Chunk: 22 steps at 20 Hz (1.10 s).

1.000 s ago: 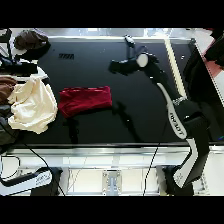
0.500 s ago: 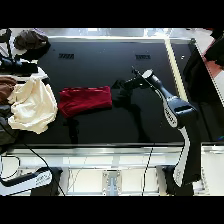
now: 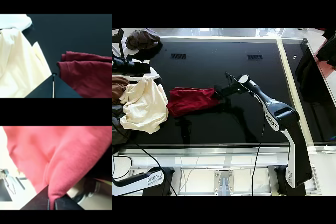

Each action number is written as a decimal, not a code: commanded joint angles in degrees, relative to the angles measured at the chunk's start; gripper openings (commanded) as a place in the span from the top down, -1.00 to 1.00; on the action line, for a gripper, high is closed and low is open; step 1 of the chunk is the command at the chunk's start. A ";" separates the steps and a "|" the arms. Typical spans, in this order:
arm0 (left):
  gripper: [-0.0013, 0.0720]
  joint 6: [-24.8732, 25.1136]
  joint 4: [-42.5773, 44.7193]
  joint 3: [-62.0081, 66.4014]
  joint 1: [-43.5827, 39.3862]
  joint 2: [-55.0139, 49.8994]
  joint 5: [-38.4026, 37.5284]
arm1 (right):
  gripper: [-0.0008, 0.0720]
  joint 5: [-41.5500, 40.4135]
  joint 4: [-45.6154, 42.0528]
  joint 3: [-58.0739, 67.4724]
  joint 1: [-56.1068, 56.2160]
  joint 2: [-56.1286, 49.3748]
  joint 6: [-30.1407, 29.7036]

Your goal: Fold the shirts.

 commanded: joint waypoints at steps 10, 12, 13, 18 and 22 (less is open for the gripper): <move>0.94 -0.04 -0.02 -0.42 0.07 -0.02 -1.64 | 0.95 23.54 -66.29 0.66 -29.14 28.37 7.30; 0.94 -0.04 -0.02 -0.70 0.07 -0.13 -2.29 | 0.94 23.98 -66.55 -3.89 -37.11 32.68 7.30; 0.94 -0.04 -0.02 -0.98 0.07 -0.13 -2.43 | 0.95 24.00 -66.60 -7.43 -40.50 34.93 7.28; 0.94 -0.48 -0.04 -3.41 0.07 -0.13 -2.43 | 0.95 12.68 -66.97 -40.46 -55.93 51.67 7.32; 0.94 -2.32 -0.04 -5.33 0.07 -0.13 -2.64 | 0.69 5.27 -66.71 -64.06 -64.85 62.27 6.45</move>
